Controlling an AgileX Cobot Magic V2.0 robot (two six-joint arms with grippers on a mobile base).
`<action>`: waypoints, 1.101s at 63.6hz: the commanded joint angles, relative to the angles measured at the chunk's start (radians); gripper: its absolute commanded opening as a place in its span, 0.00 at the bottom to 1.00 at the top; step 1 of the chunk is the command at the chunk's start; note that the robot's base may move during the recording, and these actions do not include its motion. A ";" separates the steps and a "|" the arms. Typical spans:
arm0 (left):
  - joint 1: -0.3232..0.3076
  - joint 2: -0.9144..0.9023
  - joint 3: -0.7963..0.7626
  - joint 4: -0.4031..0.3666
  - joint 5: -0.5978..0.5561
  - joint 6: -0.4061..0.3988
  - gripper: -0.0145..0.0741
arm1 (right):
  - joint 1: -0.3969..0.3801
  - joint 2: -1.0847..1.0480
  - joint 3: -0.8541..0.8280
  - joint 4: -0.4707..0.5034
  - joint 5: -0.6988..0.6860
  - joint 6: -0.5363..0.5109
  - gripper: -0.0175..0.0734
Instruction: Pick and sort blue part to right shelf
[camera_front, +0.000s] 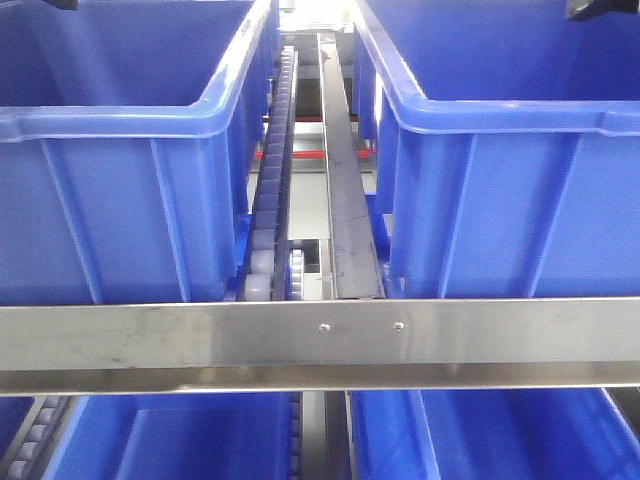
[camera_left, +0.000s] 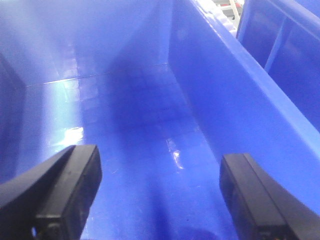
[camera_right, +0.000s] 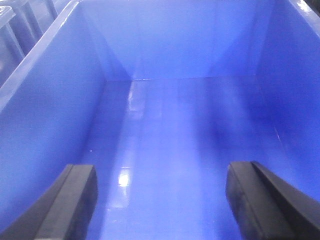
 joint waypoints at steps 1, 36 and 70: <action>0.001 -0.024 -0.037 -0.011 -0.091 0.001 0.78 | 0.000 -0.029 -0.037 0.000 -0.083 -0.013 0.87; 0.116 -0.125 -0.037 -0.018 0.024 -0.003 0.30 | -0.061 -0.100 -0.037 0.000 -0.040 -0.019 0.25; 0.284 -0.416 0.170 -0.137 0.014 -0.004 0.30 | -0.073 -0.379 0.125 -0.069 0.069 -0.101 0.25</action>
